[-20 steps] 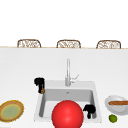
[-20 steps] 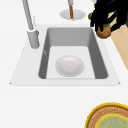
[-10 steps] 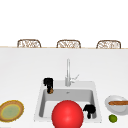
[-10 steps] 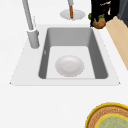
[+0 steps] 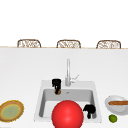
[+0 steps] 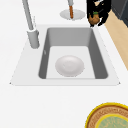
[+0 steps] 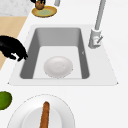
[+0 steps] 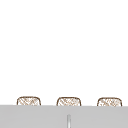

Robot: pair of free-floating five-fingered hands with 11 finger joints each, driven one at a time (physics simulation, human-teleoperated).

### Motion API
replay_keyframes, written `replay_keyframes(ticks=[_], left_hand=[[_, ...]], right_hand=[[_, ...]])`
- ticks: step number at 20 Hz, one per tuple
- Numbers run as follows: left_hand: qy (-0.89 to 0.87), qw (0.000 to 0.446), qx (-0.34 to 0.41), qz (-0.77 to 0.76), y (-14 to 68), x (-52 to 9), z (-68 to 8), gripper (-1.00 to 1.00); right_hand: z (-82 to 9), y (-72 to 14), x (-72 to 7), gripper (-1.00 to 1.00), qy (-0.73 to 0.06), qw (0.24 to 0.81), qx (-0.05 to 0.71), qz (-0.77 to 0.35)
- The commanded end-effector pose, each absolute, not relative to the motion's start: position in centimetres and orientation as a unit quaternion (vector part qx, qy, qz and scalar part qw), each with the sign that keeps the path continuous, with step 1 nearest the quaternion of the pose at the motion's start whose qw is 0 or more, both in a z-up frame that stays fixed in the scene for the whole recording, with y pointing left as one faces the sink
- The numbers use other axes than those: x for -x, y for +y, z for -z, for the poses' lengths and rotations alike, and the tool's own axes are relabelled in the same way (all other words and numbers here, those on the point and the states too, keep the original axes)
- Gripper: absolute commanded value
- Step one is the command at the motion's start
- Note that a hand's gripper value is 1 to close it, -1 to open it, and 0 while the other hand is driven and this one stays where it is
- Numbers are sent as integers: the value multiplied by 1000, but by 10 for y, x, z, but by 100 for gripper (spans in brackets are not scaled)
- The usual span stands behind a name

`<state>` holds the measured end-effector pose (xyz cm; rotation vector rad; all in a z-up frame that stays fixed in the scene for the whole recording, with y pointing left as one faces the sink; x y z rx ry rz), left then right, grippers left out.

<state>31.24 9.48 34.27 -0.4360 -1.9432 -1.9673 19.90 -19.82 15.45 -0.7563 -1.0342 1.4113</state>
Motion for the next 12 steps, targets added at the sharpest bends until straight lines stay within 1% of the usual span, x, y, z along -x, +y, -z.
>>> replay_keyframes(ticks=[1, 6, 12], left_hand=[[-680, 185, 139, 696, 74, -317, -321, 100], [-685, 184, 144, 690, 53, -315, -282, 100], [-693, 173, 133, 687, 40, -315, -233, 100]], right_hand=[[-155, -198, -199, 0, -442, 579, 323, -604], [-155, -198, -199, 0, -442, 579, 323, -604], [-155, -198, -199, 0, -442, 579, 323, -604]])
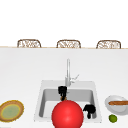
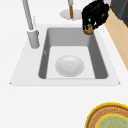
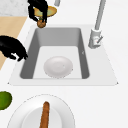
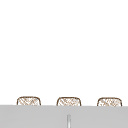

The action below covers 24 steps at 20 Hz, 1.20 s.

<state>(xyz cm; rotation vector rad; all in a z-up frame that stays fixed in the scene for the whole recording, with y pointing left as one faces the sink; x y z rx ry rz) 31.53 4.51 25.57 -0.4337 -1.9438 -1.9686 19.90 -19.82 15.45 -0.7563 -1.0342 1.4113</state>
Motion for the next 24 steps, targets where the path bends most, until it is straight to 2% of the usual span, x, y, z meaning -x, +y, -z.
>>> replay_keyframes(ticks=[1, 15, 24], left_hand=[[-693, 173, 133, 687, 38, -315, -225, 100], [-689, 174, 138, 689, 7, -313, -108, 100], [-694, 154, 142, 689, 3, -323, -33, 100]], right_hand=[[-155, -198, -199, 0, -442, 579, 323, -604], [-155, -198, -199, 0, -442, 579, 323, -604], [-155, -198, -199, 0, -442, 579, 323, -604]])
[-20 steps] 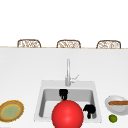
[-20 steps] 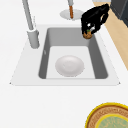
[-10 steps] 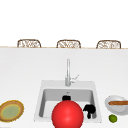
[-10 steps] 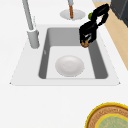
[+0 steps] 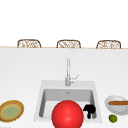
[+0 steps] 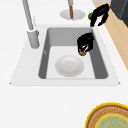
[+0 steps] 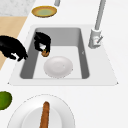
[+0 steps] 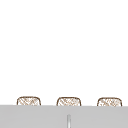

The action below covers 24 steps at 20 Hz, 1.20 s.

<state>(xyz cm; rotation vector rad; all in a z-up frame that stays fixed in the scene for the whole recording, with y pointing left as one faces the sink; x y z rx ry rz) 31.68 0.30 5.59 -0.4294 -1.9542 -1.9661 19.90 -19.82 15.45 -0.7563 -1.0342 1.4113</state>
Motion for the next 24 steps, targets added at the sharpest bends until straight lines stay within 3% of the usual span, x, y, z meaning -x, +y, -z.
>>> replay_keyframes(ticks=[1, 5, 6, 8, 24], left_hand=[[-694, 149, 142, 690, 4, -322, -25, 100], [-686, 160, 157, 692, 3, -333, -12, 100], [-686, 161, 156, 692, 4, -334, -10, -100], [-691, 179, 149, 684, 3, -336, -6, -100], [-678, 191, 181, 686, 12, -343, -12, -100]], right_hand=[[-155, -198, -199, 0, -442, 579, 323, -604], [-155, -198, -199, 0, -442, 579, 323, -604], [-155, -198, -199, 0, -442, 579, 323, -604], [-155, -198, -199, 0, -442, 579, 323, -604], [-155, -198, -199, 0, -442, 579, 323, -604]])
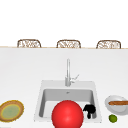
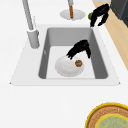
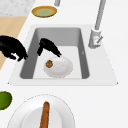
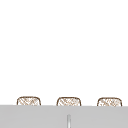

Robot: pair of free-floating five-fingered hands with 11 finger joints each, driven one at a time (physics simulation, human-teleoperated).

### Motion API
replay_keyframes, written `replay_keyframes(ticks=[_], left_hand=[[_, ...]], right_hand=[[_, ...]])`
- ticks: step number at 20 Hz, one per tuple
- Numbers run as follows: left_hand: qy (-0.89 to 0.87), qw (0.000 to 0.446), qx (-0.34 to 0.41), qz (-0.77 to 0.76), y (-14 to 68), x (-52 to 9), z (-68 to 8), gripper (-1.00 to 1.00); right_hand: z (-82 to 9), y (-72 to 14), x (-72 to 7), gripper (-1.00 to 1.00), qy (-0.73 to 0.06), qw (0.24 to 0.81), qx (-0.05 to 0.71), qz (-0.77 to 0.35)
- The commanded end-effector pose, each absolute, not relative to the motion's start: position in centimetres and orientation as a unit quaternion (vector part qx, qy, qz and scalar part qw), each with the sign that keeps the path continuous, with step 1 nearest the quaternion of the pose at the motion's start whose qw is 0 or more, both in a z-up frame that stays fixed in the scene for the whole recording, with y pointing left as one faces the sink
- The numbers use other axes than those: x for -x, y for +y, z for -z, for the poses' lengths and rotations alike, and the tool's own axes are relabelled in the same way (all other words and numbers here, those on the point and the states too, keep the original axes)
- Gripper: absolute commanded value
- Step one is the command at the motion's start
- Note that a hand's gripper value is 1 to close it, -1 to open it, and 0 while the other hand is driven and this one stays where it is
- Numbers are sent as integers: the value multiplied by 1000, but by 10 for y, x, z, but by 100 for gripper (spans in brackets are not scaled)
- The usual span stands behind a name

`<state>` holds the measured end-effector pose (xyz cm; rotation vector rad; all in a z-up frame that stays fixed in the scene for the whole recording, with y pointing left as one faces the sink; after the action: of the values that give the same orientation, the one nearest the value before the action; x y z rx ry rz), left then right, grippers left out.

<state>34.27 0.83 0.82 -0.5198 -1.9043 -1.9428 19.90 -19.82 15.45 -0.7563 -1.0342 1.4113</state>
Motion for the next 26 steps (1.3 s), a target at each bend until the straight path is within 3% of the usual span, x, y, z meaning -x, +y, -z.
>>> replay_keyframes(ticks=[1, 4, 6, 16, 26], left_hand=[[-685, 187, 186, 679, 21, -343, -13, -100], [-708, 176, 194, 656, 32, -344, -28, -100], [-678, 198, 201, 679, 24, -344, -21, -100], [-697, 167, 187, 671, 68, -326, -22, -100], [-701, 174, 202, 662, 103, -328, -89, -100]], right_hand=[[-155, -198, -199, 0, -442, 579, 323, -604], [-155, -198, -199, 0, -442, 579, 323, -604], [-155, -198, -199, 0, -442, 579, 323, -604], [-155, -198, -199, 0, -442, 579, 323, -604], [-155, -198, -199, 0, -442, 579, 323, -604]])
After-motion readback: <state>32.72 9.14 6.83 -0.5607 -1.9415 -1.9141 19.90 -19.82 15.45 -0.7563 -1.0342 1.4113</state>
